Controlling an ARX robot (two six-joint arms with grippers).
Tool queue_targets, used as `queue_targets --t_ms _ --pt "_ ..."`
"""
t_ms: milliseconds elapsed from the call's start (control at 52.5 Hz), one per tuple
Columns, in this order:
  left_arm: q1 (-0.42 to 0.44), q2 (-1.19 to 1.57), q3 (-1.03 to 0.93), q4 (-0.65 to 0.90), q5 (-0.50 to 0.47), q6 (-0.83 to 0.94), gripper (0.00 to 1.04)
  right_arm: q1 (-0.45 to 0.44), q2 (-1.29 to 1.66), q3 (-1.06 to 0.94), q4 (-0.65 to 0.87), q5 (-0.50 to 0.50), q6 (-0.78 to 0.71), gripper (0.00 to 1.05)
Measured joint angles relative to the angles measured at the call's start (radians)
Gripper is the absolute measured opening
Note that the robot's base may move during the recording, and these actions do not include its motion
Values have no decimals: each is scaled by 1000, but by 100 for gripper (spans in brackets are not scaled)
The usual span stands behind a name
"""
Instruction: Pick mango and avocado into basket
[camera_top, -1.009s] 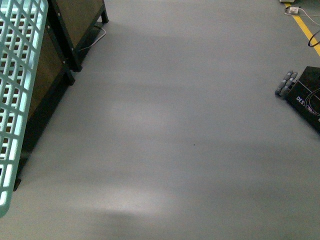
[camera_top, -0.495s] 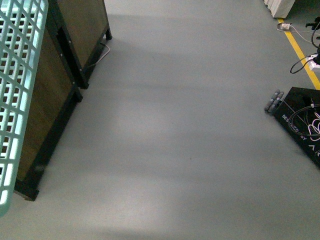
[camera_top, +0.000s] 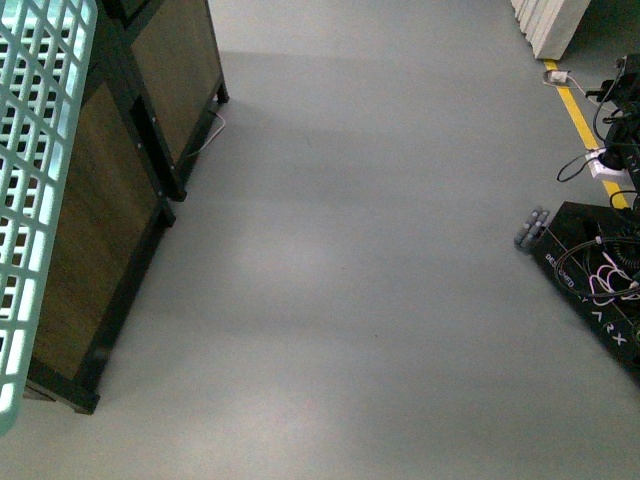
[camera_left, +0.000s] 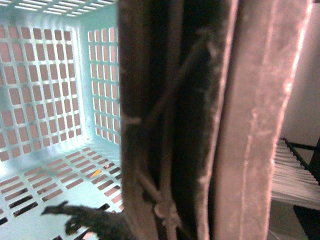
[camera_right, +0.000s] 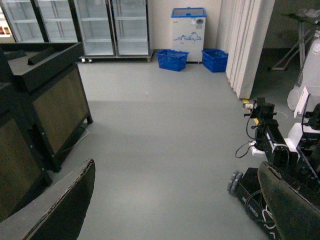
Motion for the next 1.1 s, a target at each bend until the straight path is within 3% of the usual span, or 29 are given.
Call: queue_targets --t_ms 1104 --pt "0 -2 2 0 2 -1 14 0 0 0 0 0 0 96"
